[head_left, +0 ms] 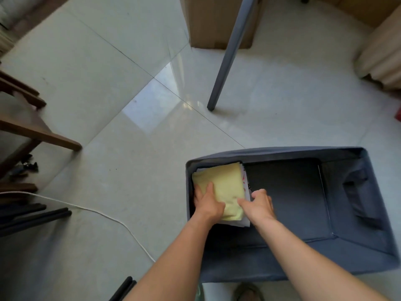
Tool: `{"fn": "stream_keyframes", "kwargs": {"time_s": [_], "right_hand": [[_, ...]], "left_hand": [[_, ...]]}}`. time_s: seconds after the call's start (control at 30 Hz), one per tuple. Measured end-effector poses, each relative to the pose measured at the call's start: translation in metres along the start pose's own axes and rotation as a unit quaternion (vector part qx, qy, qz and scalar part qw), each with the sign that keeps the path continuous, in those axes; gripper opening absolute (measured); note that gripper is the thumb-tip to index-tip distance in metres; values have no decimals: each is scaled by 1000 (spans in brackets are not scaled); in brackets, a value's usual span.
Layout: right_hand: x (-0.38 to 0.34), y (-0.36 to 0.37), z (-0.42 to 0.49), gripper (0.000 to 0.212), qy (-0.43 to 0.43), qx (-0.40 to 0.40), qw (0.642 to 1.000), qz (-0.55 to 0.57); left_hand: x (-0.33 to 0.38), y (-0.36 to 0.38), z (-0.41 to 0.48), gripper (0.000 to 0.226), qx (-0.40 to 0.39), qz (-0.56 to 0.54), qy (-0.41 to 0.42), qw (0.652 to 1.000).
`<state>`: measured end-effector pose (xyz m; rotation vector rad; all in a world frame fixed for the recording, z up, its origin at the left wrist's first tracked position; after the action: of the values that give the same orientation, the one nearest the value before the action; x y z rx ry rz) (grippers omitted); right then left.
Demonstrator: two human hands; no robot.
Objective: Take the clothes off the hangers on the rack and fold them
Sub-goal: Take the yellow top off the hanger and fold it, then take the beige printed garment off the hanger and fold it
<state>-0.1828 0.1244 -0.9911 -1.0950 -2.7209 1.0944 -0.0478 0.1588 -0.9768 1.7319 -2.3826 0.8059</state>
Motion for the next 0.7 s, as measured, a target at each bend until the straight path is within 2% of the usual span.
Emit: {"fn": "stream_keyframes", "kwargs": {"time_s": [0.07, 0.13, 0.27, 0.37, 0.5, 0.7], "right_hand": [[-2, -15, -15, 48, -8, 6, 1000, 10], [-6, -31, -35, 29, -16, 10, 999, 45], [-22, -60, -82, 2, -27, -2, 980, 196], [-41, -96, -131, 13, -42, -42, 963, 261], [-71, -146, -189, 14, -82, -69, 951, 291], [-111, -228, -287, 13, -140, -83, 930, 330]], "left_hand": [[9, -3, -15, 72, -8, -1, 6, 1000], [19, -8, -36, 67, -10, -22, 23, 999], [46, -29, -87, 50, -13, -138, 28, 990], [71, -57, -137, 38, -24, -226, 16, 974], [103, -98, -199, 32, -2, -290, 47, 956], [154, -151, -320, 27, -31, -357, 111, 927]]}}
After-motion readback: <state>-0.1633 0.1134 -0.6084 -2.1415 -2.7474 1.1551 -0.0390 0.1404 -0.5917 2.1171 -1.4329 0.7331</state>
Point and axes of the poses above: each hand's wrist, its own z-axis towards the middle knuckle, its own y-axis out of the palm, x = y × z, the point moved 2 cm from there along z, towards the middle knuckle, and after that the axes turned 2 degrees about x, right-handed, at the moved point
